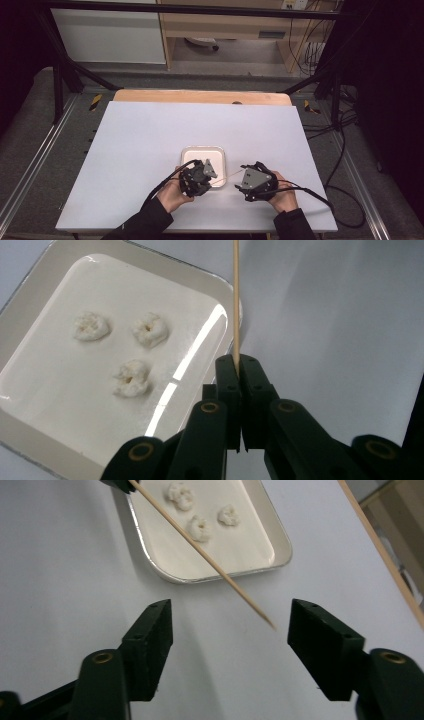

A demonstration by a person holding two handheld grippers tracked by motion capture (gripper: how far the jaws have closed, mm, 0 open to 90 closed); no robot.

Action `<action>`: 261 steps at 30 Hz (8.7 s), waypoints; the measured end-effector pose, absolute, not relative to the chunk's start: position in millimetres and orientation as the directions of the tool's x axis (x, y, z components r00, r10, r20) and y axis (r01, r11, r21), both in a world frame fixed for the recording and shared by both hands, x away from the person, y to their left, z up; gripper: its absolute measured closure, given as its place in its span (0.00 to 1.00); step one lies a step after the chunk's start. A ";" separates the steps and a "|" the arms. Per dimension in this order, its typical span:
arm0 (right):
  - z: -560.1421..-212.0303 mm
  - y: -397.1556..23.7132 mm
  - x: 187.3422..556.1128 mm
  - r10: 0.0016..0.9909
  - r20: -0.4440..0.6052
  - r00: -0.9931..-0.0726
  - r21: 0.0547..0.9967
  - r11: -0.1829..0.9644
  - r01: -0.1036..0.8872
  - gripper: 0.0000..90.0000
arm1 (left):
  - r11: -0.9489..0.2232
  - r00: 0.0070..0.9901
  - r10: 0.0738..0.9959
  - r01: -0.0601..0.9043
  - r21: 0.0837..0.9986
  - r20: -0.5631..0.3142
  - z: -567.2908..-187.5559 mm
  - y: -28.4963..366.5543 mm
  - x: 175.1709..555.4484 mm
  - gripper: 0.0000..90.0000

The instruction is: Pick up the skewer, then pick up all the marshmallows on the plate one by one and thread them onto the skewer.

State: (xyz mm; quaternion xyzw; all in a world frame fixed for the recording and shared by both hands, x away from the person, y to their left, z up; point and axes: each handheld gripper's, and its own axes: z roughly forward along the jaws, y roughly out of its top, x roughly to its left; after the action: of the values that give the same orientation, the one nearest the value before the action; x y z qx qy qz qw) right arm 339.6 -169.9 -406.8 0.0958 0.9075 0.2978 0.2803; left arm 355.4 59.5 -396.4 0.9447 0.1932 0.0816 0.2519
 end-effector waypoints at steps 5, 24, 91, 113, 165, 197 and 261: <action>-409.0 -180.7 343.3 0.458 -0.358 -0.813 0.665 0.737 0.122 0.30 | -0.769 0.902 0.428 0.335 0.545 0.050 -395.8 70.3 354.3 0.98; -416.9 -190.3 347.8 0.631 -0.117 -0.767 0.744 0.567 0.353 0.12 | -0.653 0.852 0.523 0.383 0.653 0.023 -401.2 110.2 347.4 0.98; -443.2 -99.1 406.7 0.602 0.059 -0.796 0.764 0.487 0.425 0.39 | -0.435 0.759 0.648 0.441 0.785 -0.067 -426.5 183.3 319.0 0.98; -453.8 -95.3 403.9 0.578 0.018 -0.816 0.754 0.528 0.391 0.76 | -0.436 0.765 0.641 0.434 0.788 -0.066 -428.9 180.3 318.3 0.98; -376.7 -127.5 404.2 0.490 0.420 -0.764 0.856 0.067 0.513 0.78 | -0.400 0.780 0.622 0.387 0.831 -0.064 -425.9 177.3 313.4 0.98; -392.2 -115.3 410.0 0.379 0.550 -0.744 0.800 0.016 0.600 0.80 | -0.389 0.786 0.616 0.367 0.845 -0.057 -424.7 175.0 311.2 0.98; -418.1 -98.3 387.8 0.474 0.390 -0.790 0.830 0.192 0.524 0.28 | -0.348 0.756 0.647 0.411 0.843 -0.101 -429.2 168.5 319.4 0.98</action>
State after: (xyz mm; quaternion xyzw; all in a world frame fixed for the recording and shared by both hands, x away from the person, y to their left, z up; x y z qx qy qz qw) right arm 387.8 -98.3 -418.1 0.3233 0.7715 0.5474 -0.0230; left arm 319.4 168.5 -429.2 0.8111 0.3260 0.1261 0.4690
